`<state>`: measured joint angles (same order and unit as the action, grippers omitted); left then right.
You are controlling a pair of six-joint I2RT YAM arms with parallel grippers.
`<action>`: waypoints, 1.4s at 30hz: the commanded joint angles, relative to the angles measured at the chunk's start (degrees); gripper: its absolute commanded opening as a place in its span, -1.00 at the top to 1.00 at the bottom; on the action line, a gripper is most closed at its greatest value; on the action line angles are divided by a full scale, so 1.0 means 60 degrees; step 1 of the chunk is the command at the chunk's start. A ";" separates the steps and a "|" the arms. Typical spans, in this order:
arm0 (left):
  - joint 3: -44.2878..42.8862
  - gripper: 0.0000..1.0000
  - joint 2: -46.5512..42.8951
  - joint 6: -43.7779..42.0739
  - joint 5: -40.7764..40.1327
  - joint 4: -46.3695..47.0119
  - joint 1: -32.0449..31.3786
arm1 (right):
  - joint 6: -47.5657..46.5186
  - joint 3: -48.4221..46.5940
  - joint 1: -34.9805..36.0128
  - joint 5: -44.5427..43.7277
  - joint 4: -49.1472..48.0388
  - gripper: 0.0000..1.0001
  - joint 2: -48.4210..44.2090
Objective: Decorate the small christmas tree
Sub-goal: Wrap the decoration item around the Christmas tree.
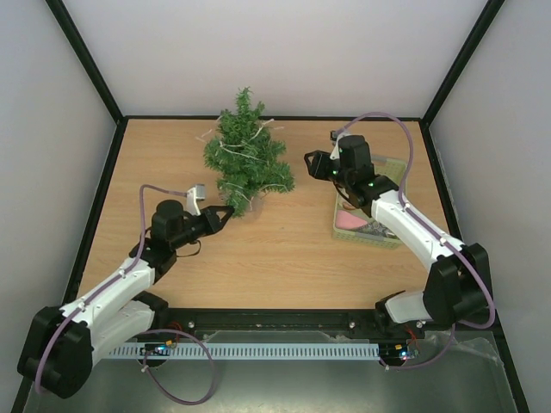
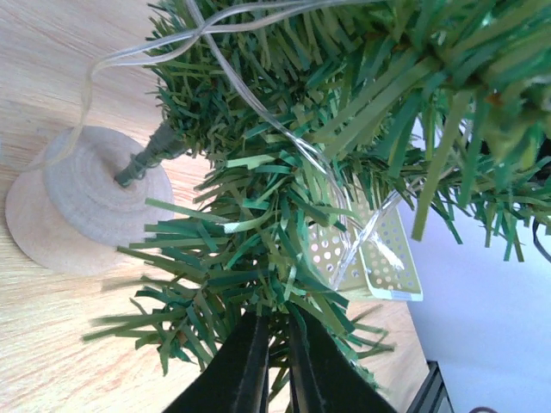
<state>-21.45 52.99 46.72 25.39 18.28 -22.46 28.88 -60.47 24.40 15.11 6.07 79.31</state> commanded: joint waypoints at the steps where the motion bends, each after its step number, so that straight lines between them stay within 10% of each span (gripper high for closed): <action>1: 0.0062 0.75 -0.0180 0.0501 -0.0569 0.0393 -0.0381 | -0.0167 0.0003 0.0049 -0.0082 -0.0209 0.11 -0.0398; 24: -0.1263 0.09 -0.2346 0.0696 -0.3781 -0.4397 -0.0425 | 0.0791 0.0111 0.0064 0.0043 -0.0248 0.16 -0.0476; 42: -0.0431 0.40 -0.0966 -0.0085 0.0786 -0.1641 0.0295 | 0.0201 0.0520 0.0089 -0.0266 -0.0033 0.16 -0.1113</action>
<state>-25.74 45.91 45.71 23.90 2.98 -20.60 32.62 -56.18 24.69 15.40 4.69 74.50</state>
